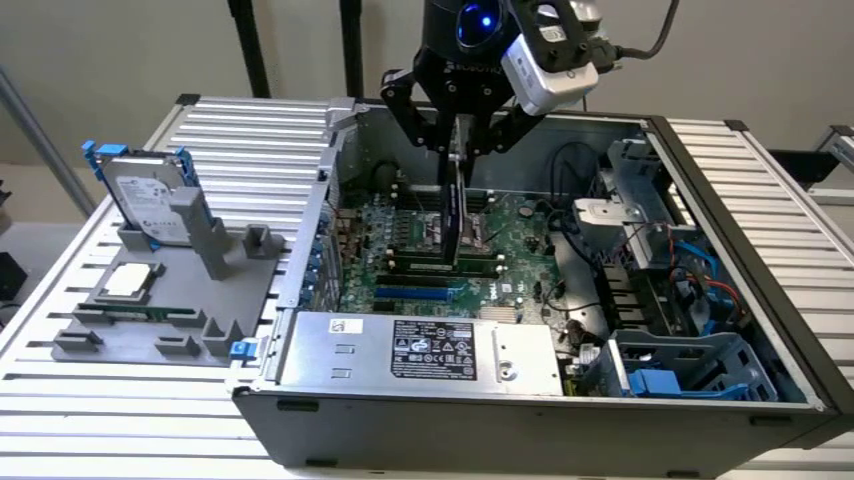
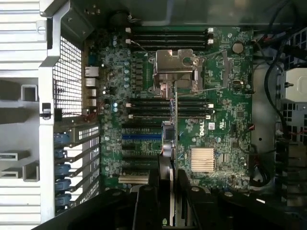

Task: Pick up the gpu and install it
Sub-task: 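Pick up the gpu and move the gpu toward the slot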

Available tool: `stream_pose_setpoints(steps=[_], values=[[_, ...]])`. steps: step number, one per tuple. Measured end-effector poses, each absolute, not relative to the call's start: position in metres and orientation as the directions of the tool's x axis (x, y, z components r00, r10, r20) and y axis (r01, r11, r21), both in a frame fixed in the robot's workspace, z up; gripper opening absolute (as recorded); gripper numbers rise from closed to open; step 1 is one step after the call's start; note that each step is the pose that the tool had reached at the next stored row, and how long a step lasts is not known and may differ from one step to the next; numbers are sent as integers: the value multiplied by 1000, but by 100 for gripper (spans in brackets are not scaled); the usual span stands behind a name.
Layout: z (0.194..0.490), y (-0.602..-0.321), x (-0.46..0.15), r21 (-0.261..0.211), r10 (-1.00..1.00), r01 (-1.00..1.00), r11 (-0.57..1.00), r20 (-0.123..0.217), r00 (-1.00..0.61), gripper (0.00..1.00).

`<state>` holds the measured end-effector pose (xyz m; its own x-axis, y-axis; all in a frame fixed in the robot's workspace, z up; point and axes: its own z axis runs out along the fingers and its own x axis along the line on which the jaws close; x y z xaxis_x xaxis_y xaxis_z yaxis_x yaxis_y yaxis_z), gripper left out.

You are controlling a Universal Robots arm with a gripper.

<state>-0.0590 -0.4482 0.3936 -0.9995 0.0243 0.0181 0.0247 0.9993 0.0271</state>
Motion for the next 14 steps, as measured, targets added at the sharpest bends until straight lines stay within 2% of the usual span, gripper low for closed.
stream_pose_setpoints(steps=[14], values=[[394,-448,-59,27,24,25,999,18,-1000,0]])
